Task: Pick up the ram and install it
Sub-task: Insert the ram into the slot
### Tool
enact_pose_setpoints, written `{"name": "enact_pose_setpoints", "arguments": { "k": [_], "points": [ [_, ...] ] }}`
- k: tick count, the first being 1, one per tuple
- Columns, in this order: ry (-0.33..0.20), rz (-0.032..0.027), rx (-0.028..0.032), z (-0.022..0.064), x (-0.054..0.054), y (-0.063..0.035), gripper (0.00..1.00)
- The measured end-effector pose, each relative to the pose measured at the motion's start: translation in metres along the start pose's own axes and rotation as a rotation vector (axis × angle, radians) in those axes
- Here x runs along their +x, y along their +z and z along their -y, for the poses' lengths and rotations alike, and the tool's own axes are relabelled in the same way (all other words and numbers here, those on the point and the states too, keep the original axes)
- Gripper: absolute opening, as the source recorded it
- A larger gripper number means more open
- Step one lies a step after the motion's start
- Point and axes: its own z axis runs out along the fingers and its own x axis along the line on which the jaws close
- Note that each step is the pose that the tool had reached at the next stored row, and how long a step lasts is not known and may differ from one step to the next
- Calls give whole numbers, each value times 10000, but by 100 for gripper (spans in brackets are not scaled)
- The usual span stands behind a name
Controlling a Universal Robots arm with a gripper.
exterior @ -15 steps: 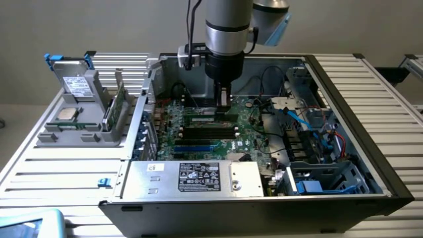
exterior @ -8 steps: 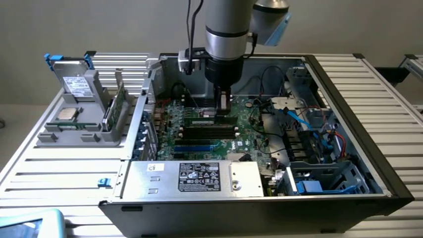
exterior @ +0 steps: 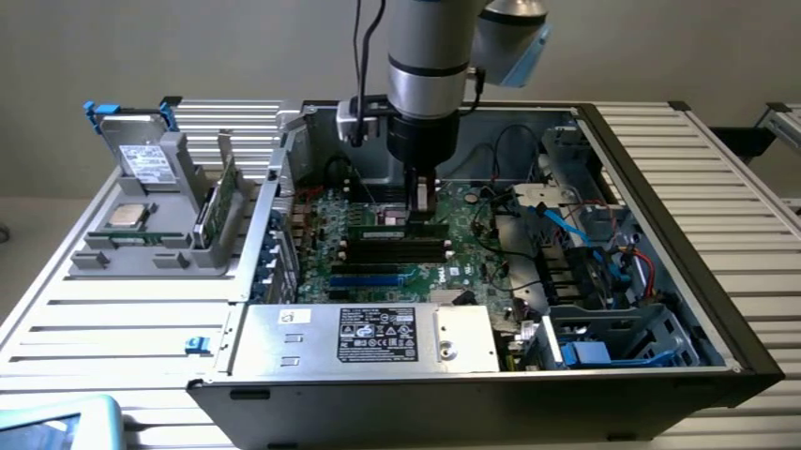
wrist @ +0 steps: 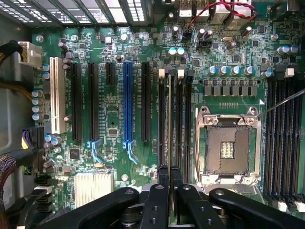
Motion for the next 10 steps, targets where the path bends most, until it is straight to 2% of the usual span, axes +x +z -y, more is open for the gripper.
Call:
{"name": "enact_pose_setpoints", "arguments": {
  "k": [8,9,10],
  "points": [
    [-79,-8,0,0,4,24,13],
    [-80,-22,2,0,3,28,13],
    [-79,-72,2,0,3,33,13]
  ]
}}
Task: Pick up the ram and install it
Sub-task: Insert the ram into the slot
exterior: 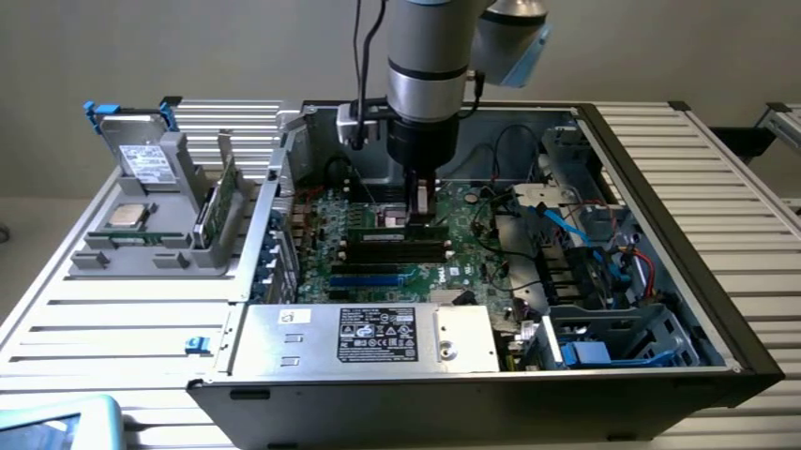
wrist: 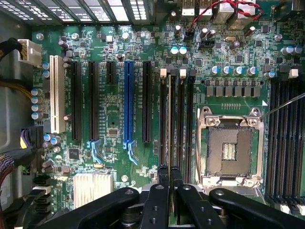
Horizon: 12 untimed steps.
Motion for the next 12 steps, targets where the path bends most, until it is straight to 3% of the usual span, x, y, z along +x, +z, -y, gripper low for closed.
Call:
{"name": "enact_pose_setpoints", "arguments": {
  "k": [2,3,12],
  "points": [
    [1,-111,-2,0,-1,8,13],
    [1,-141,-1,1,-1,12,13],
    [9,-150,-13,-1,-4,89,13]
  ]
}}
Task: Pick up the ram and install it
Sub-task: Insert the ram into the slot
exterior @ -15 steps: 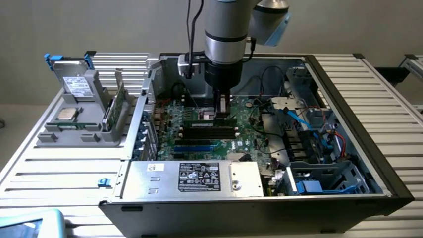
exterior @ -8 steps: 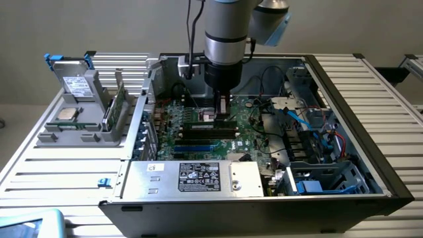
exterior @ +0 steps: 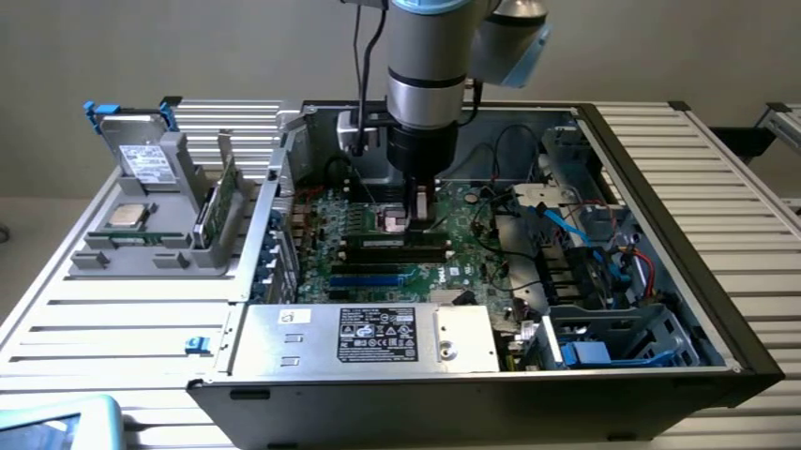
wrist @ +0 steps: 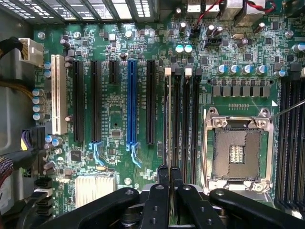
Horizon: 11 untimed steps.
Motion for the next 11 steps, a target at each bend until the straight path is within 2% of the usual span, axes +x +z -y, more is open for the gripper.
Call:
{"name": "enact_pose_setpoints", "arguments": {
  "k": [5,9,11],
  "points": [
    [1,17,-1,-18,-1,26,13],
    [0,114,0,-17,-2,38,13],
    [1,134,1,-17,-1,43,13]
  ]
}}
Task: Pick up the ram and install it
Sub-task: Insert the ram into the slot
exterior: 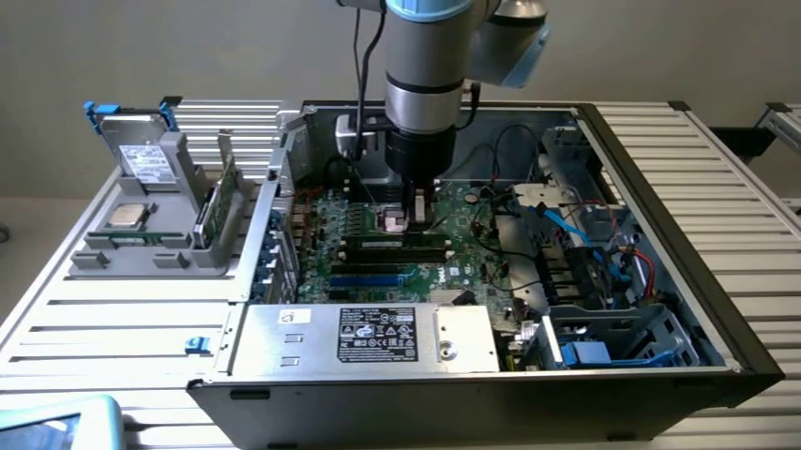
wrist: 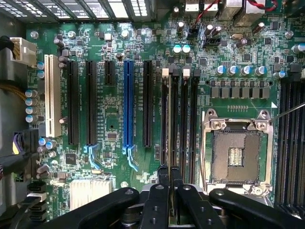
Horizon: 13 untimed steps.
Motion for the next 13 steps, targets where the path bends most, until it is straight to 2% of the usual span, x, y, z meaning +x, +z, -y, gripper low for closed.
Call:
{"name": "enact_pose_setpoints", "arguments": {
  "k": [13],
  "points": [
    [0,5,-2,1,20,17,13]
  ]
}}
